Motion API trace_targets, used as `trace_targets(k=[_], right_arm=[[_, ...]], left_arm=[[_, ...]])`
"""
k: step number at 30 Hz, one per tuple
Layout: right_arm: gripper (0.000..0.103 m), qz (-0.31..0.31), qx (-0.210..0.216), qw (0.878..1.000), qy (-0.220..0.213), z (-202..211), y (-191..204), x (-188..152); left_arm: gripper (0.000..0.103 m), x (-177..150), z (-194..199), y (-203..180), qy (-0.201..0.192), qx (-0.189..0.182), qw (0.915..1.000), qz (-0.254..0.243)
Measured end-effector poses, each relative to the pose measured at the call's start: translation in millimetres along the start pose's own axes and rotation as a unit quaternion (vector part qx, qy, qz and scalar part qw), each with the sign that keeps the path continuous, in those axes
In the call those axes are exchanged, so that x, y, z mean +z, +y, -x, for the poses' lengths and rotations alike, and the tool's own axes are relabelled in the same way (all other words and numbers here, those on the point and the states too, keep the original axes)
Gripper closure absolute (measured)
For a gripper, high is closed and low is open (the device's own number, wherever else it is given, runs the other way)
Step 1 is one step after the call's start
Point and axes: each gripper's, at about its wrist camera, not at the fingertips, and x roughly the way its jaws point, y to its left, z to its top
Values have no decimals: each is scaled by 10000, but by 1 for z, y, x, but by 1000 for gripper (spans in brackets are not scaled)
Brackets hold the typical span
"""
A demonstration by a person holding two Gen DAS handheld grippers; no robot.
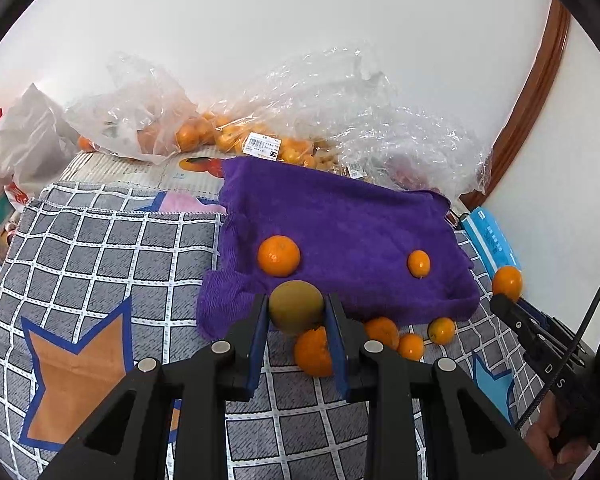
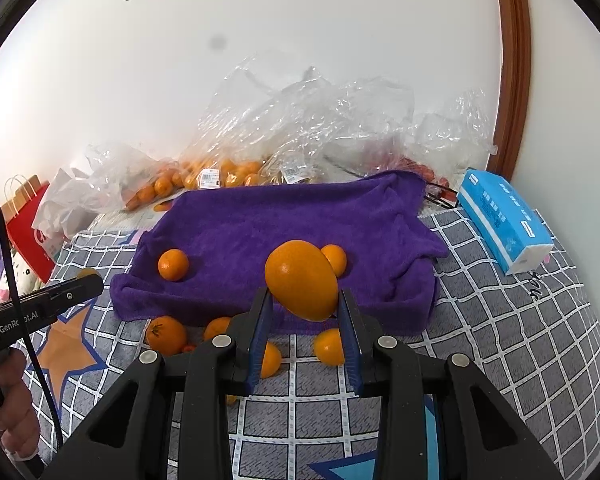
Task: Organize fruits
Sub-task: 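Carry the yellow-green fruit and oval orange fruit over the purple towel with both tools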
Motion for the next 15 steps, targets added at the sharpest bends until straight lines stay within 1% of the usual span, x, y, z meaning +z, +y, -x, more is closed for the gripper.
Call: trace_targets(k=[15], right_arm=[[70,-12,11,9999,-120,-17,-4,18]], left_arm=[[76,24,-12,6,-126,25,9999,96]])
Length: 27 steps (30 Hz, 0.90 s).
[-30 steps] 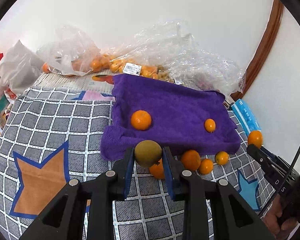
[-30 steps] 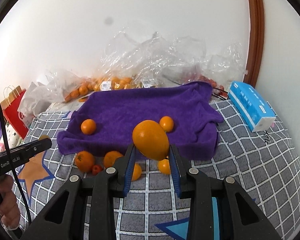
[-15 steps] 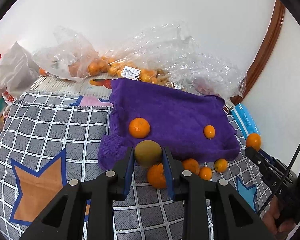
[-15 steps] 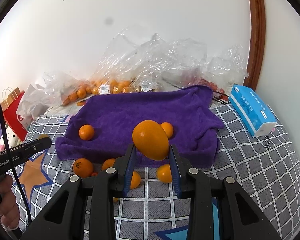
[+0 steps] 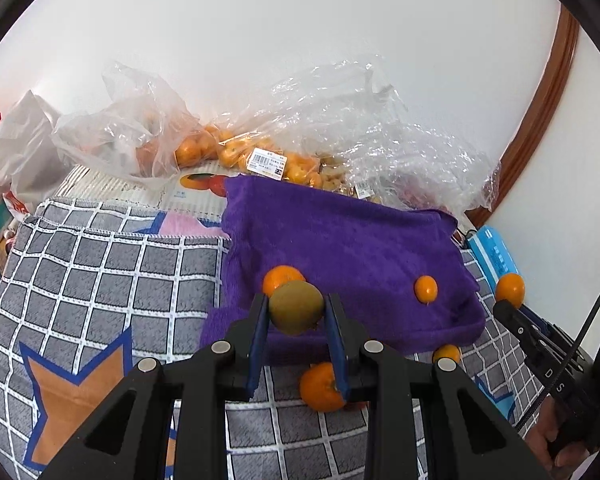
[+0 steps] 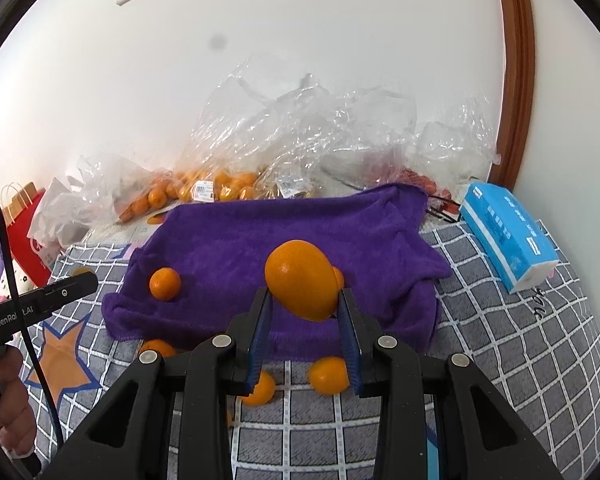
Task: Organize fruits
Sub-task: 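Carry the yellow-green fruit and oval orange fruit over the purple towel with both tools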
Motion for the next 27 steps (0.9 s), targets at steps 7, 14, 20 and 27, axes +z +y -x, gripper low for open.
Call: trace_targets(k=[7,14,20,27], right_arm=[[70,-41,19,10000,-14,-11,-2,6],[70,-54,10,10000,-35,-24,-6,14],[70,-66,-21,10000,-66,-34,-9,19],[70,-99,-3,9999,-32,-49,-13,22]], left_arm=[[76,10,-12,2,10,25,10000,15],[76,19,-22,1,-16,42,10000,-21],[76,24,-34,0,33,1,10000,-14],[76,25,-50,-1,116,47,9999,-78]])
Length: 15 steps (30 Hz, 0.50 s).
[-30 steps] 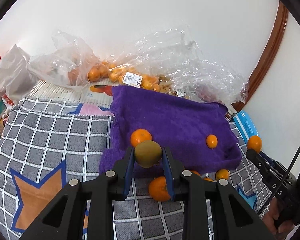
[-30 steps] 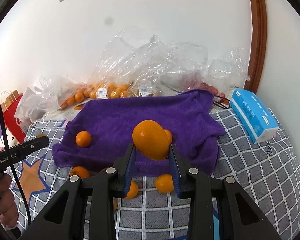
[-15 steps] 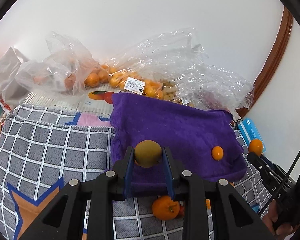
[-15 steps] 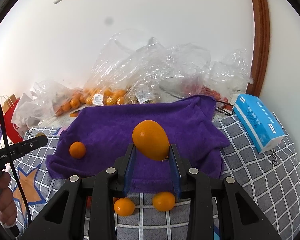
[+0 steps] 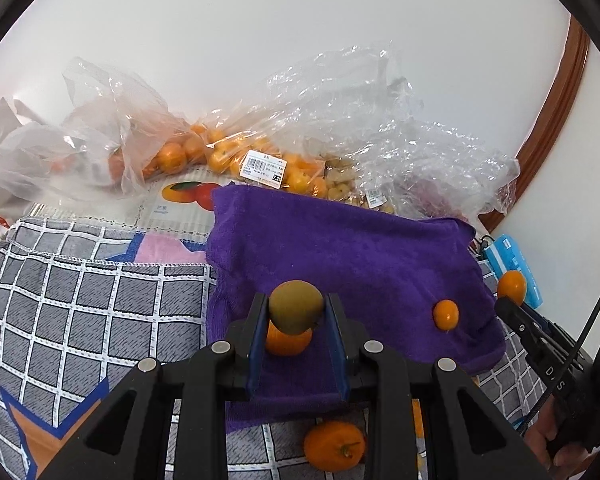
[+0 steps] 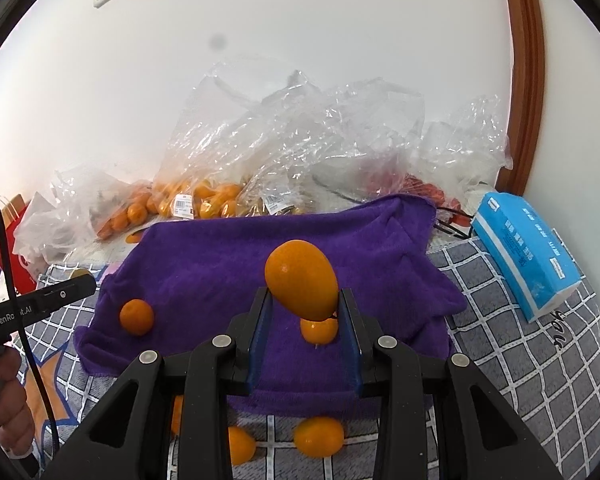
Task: Organize fruits
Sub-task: 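Carry the yellow-green fruit and oval orange fruit over the purple towel with both tools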
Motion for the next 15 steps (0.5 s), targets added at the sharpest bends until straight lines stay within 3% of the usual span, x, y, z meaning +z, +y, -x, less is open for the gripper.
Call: trace_targets(k=[8,15], right_arm=[[70,7,-113,9999,50,-15,-12,-1],[70,-107,6,9996,246,-28,-20,-12]], left_arm=[[76,-1,-14,16,87,-120,9998,158],[76,-2,-26,4,184,-207,9996,73]])
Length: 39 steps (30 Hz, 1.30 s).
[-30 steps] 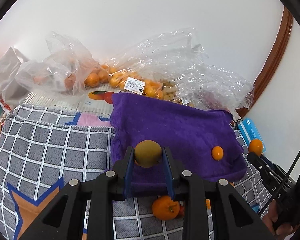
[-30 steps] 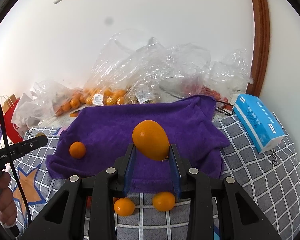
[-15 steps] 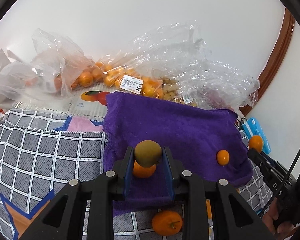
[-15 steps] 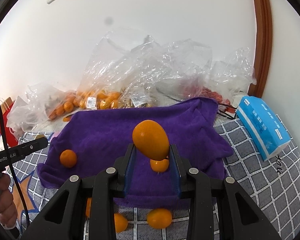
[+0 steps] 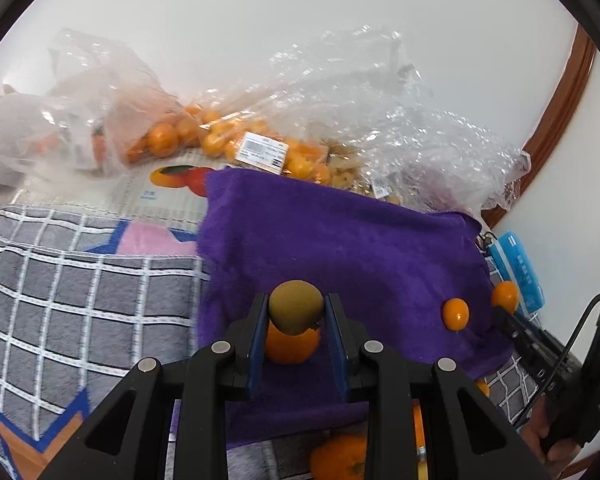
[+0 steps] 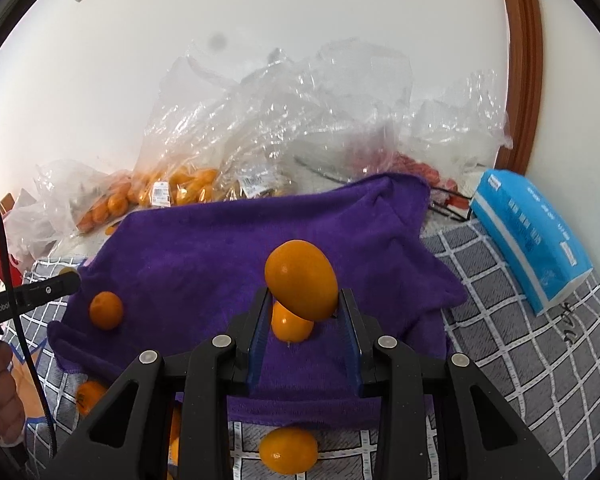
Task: Organize fruits
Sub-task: 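Carry the yellow-green fruit and oval orange fruit over the purple towel with both tools, then open both tools to drop the fruits onto the purple towel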
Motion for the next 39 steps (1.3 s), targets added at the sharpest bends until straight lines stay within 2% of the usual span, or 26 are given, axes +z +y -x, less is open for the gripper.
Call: trace_targets(k=[7,11,17,26,34,39], right_arm=[[70,76,59,9998,188,-6,-2,-15],[70,130,56,9994,314,-10,-2,-20],[70,153,-1,9990,410,-15,-5,-24],[70,152,-38,9988,459,-17,-7,-24],[69,197,-94,9989,409,-10,-4,-22],[60,187,-178,9992,310,3,-1,-19]], left_arm=[[76,-10,-17,-20,242,-157,9994,-197],[76,-17,-17,-29,208,-159,9989,-392],[76,-21,-24,-33,407,-324,9978,-416],[76,-26,-34,-36,643,-202,9966,-474],[76,-25,-34,-37,691,-162,9962,-508],[59,-25,-17,-42,512,-187,9966,-611]])
